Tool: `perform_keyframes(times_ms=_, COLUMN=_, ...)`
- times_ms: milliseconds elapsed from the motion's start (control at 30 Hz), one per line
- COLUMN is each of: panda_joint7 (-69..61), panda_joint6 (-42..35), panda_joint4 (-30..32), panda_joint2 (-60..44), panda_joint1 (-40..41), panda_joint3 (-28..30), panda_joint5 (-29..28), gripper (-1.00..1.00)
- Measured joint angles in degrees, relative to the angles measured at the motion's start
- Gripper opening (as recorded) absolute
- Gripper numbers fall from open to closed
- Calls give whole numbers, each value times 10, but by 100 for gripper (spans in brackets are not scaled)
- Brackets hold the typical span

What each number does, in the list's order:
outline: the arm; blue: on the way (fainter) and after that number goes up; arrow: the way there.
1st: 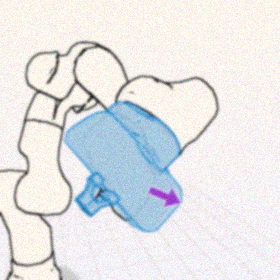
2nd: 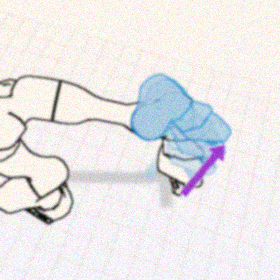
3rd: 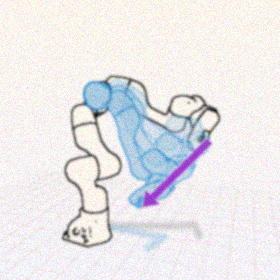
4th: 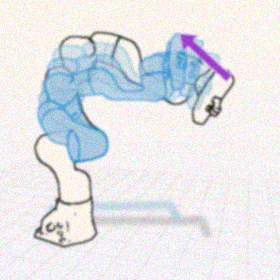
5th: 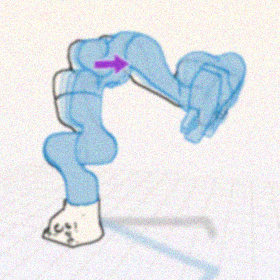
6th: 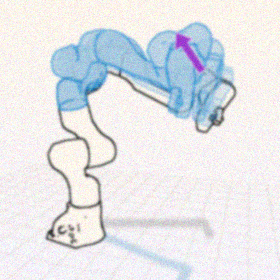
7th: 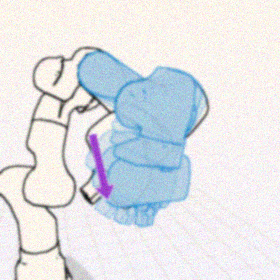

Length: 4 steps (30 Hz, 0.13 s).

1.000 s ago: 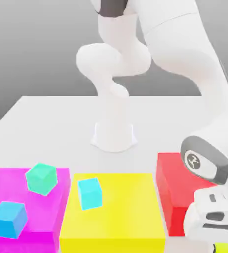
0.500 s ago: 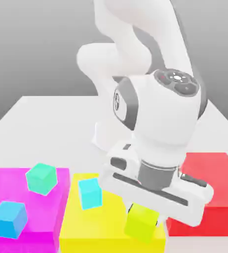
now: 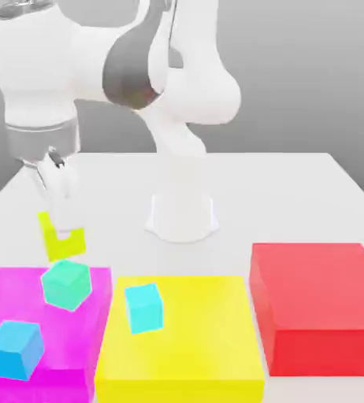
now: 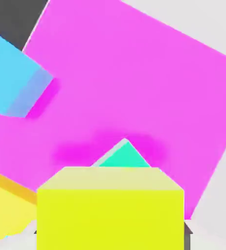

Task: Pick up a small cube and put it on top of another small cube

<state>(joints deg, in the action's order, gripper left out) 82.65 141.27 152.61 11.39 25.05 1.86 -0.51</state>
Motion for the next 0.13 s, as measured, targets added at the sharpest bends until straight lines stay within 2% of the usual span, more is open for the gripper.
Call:
perform_keyframes(times_ms=33, panda_joint7=-1, panda_joint6=24, panda_joint4=7, panda_joint2=-17, panda_joint1=0, panda_joint3=0, panda_joint5=1, gripper=-100)
perform_keyframes(times_ms=67, panda_joint7=-1, panda_joint6=39, panda_joint4=11, panda_joint2=-28, panda_joint1=0, panda_joint3=1, panda_joint5=1, gripper=100)
perform_keyframes(times_ms=133, panda_joint7=-1, panda_joint6=39, panda_joint4=11, panda_joint2=-28, panda_joint1=0, panda_joint3=1, panda_joint5=1, gripper=100)
